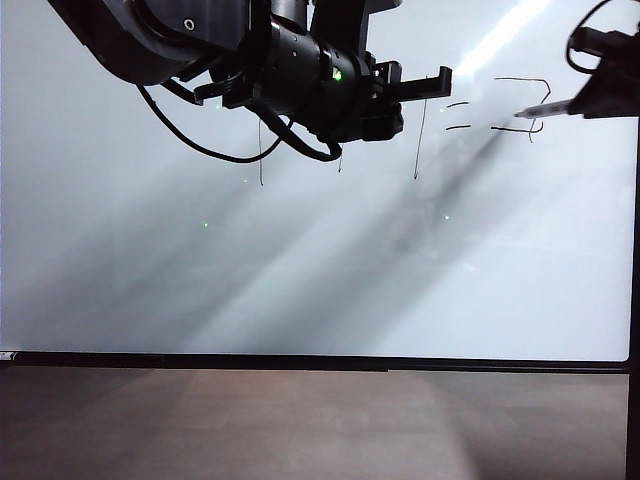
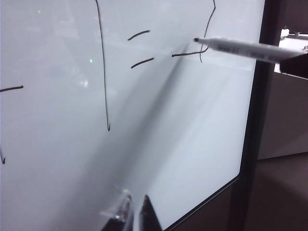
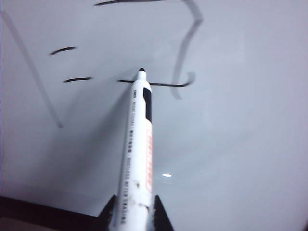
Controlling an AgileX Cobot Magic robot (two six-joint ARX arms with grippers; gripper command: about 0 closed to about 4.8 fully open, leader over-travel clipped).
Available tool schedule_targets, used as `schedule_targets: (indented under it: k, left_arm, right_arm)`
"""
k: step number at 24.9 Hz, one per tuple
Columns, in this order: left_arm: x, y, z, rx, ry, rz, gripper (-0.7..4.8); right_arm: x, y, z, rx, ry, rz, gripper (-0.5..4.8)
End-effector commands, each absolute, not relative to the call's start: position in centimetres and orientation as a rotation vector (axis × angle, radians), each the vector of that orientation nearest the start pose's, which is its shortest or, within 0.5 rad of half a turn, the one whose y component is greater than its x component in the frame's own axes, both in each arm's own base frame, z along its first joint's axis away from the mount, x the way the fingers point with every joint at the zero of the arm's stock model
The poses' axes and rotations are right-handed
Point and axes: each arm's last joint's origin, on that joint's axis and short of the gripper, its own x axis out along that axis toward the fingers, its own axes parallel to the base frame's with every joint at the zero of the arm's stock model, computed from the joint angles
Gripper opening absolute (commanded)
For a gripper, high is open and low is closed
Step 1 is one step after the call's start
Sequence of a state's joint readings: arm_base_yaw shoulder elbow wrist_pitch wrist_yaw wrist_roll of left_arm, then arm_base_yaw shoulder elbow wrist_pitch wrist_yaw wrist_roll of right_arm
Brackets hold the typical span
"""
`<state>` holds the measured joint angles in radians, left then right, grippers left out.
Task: Reach to the right to find the marker pen, pick it up, and write the answer to the math problem on the whiteboard.
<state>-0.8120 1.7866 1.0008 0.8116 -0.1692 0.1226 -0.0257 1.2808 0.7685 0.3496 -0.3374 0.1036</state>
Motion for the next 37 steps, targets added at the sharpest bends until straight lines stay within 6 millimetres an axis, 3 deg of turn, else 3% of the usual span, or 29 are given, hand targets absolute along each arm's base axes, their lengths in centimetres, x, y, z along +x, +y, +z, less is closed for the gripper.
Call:
schedule_targets:
  k: [1, 37]
  left_arm:
    - [27.0, -27.9, 23.7, 0.096, -0.08, -0.64, 0.27]
    - [27.0, -27.9, 23.6, 0.1, -0.073, -0.64, 0.27]
  right_arm:
    - [28.2, 1.1, 27.7, 0.125, 0.153, 0.331, -0.04]
    - [29.6, 1.8, 25.4, 0.13, 0.231, 0.307, -0.04]
